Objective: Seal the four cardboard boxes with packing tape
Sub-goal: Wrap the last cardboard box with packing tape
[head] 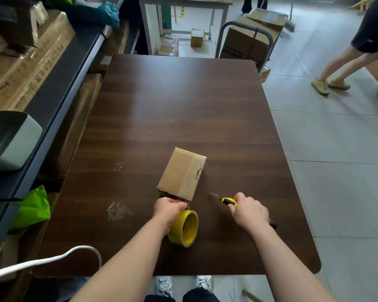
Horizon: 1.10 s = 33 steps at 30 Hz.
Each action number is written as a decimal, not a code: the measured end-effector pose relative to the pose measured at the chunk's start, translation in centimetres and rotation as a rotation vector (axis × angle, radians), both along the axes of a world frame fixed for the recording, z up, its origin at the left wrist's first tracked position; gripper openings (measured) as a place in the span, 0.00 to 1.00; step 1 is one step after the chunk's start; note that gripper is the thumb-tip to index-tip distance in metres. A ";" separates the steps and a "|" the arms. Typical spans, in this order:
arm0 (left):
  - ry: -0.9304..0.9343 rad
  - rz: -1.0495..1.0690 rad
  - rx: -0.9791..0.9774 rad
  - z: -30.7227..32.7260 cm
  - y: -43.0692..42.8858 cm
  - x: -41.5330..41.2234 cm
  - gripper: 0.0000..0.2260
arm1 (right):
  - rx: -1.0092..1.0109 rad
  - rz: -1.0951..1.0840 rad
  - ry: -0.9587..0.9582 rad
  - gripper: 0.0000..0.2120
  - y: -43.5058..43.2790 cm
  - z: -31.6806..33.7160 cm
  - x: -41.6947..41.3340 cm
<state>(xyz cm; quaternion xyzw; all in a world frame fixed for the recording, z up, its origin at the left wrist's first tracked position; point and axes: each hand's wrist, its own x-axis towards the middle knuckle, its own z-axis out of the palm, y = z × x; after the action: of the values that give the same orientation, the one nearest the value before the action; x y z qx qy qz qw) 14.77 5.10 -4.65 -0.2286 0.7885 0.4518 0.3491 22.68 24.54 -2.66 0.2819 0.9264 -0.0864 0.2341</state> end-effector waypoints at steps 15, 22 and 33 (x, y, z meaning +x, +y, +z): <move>0.043 0.039 -0.071 -0.6 -0.3 0.0 0.10 | -0.461 0.275 0.419 0.27 -4.9 -3.7 -4.2; -0.095 -0.025 0.048 -0.6 -3.9 -0.8 0.15 | -0.483 0.267 0.360 0.26 -4.1 -3.7 -6.8; -0.068 0.120 0.386 2.0 -7.2 -3.2 0.09 | -0.546 0.262 0.315 0.36 -4.7 -3.5 -7.4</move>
<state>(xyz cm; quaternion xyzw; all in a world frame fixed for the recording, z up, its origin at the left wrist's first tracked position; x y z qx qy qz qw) 11.52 -2.11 -2.67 -0.2192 0.6599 0.6067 0.3852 15.31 19.82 -6.14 0.0706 0.9223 -0.3427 0.1641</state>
